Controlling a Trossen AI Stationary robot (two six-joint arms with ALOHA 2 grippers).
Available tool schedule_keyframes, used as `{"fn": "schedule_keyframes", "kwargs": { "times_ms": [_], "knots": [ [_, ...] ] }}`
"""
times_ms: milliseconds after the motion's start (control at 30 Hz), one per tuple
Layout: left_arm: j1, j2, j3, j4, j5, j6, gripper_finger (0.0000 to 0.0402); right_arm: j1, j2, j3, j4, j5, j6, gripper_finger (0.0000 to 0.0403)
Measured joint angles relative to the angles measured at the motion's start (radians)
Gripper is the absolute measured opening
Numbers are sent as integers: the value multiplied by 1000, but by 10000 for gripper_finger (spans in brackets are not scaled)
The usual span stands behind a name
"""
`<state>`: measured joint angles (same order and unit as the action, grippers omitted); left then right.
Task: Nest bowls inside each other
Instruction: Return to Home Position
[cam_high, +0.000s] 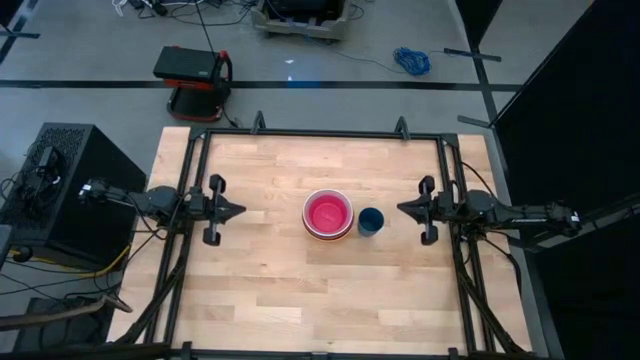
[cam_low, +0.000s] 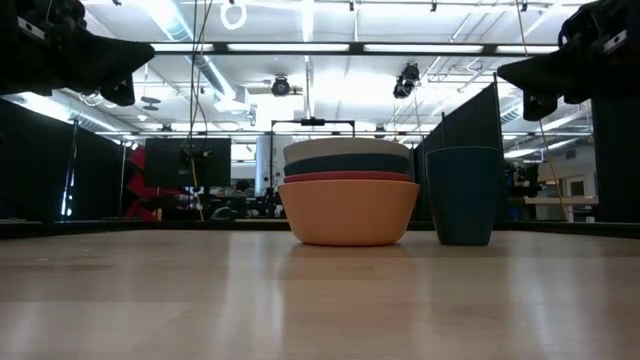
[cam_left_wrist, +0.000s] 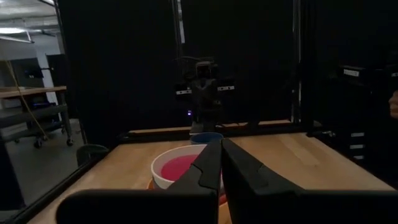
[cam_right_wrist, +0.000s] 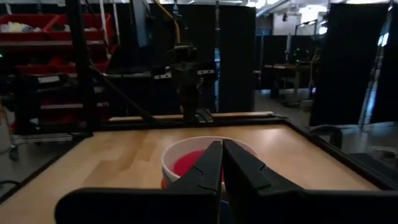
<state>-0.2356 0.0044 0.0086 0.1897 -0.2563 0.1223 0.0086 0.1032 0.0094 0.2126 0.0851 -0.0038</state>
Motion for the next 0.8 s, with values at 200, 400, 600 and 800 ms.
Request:
{"fn": "schedule_keyframes", "kwargs": {
  "times_ms": [200, 400, 600, 800],
  "knots": [
    [1, 0, 0, -10, -64, 43, 0, -55, 0, 0, -45, -1, -27, 0],
    [52, 5, 0, -61, -27, -5, 0, -93, 0, -1, -101, -40, 1, 0],
    [108, 11, 0, -112, 17, -64, 0, -124, 0, -1, -146, -84, 32, 0],
    [152, 15, 0, -150, 52, -108, 0, -146, 1, -1, -180, -116, 55, 0]
  ]
}}
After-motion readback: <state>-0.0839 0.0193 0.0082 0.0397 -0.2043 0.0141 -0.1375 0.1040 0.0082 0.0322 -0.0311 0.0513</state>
